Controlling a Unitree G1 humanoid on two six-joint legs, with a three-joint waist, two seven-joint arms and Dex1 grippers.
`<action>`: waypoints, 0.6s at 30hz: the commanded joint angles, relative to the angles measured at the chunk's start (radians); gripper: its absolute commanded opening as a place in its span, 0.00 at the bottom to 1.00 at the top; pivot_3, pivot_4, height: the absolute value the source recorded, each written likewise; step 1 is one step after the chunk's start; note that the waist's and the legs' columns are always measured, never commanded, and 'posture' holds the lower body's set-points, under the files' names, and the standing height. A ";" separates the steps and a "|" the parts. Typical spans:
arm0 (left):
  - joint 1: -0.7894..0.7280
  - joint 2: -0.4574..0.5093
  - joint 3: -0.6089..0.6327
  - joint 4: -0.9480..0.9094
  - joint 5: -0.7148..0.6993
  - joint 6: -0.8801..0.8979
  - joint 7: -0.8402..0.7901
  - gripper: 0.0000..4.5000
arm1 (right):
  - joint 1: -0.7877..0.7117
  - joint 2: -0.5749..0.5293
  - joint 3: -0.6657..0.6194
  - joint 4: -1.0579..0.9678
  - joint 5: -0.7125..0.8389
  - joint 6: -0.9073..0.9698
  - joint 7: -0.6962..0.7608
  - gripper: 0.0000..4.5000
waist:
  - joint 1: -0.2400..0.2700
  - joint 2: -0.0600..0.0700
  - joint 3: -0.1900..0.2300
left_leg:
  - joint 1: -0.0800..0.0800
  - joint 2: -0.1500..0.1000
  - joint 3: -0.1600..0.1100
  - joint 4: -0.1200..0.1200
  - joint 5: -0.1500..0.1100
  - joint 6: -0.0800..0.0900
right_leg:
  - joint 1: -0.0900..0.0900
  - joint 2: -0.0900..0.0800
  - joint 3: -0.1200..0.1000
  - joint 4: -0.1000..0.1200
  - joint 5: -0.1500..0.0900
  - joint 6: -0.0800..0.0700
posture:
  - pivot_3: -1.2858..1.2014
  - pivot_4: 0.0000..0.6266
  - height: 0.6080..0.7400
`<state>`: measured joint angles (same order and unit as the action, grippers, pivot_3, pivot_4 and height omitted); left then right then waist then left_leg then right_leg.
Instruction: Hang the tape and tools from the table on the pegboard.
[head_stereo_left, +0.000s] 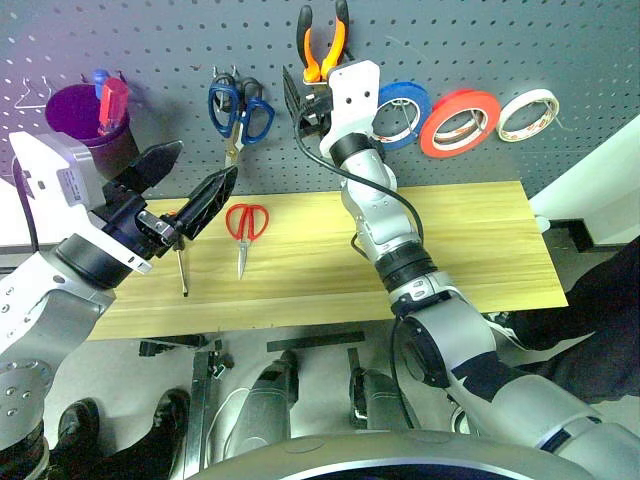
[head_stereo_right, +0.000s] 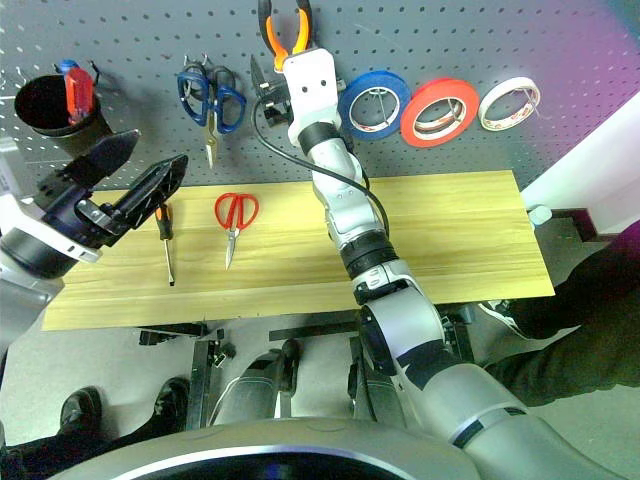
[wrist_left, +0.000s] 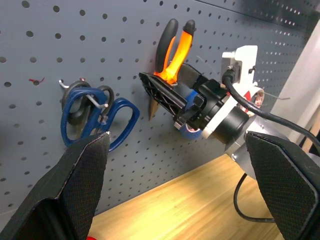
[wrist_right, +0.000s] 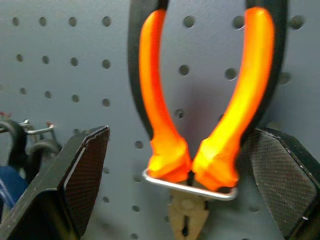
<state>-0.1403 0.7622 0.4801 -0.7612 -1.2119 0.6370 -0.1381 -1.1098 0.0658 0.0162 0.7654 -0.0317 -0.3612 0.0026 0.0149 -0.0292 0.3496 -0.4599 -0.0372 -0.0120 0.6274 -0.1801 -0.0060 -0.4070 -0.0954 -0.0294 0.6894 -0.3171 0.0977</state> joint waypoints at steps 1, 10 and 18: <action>-0.008 -0.001 -0.003 -0.027 0.001 -0.030 -0.010 1.00 | -0.016 -0.021 -0.027 -0.077 0.005 -0.018 -0.029 1.00 | 0.000 0.000 0.000 | 0.000 0.000 0.000 0.000 0.000 0.000 | 0.000 0.000 0.000 0.000 0.000 0.000 | 0.59 0.44 1.00; -0.014 0.003 -0.009 -0.016 -0.003 -0.041 -0.013 1.00 | 0.045 -0.004 -0.030 -0.257 0.085 -0.001 0.044 1.00 | 0.000 0.000 0.000 | 0.000 0.000 0.000 -0.004 0.000 0.000 | -0.001 0.000 0.000 -0.001 0.000 0.000 | 0.59 0.45 1.00; -0.021 0.001 -0.017 -0.001 0.011 -0.042 -0.028 1.00 | 0.112 0.006 -0.009 -0.421 0.161 0.015 0.149 1.00 | -0.001 0.000 0.000 | 0.000 0.000 0.000 -0.009 0.000 0.000 | -0.002 0.000 0.000 -0.005 0.000 0.000 | 0.58 0.46 1.00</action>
<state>-0.1530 0.7607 0.4528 -0.7470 -1.2080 0.6200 -0.1565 -1.0001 0.0637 -0.0043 0.4109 0.1119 -0.3312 0.1242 0.0137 -0.0292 0.3497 -0.4603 -0.0371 -0.0119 0.6185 -0.1797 -0.0062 -0.4092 -0.0960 -0.0295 0.6846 -0.3171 0.0977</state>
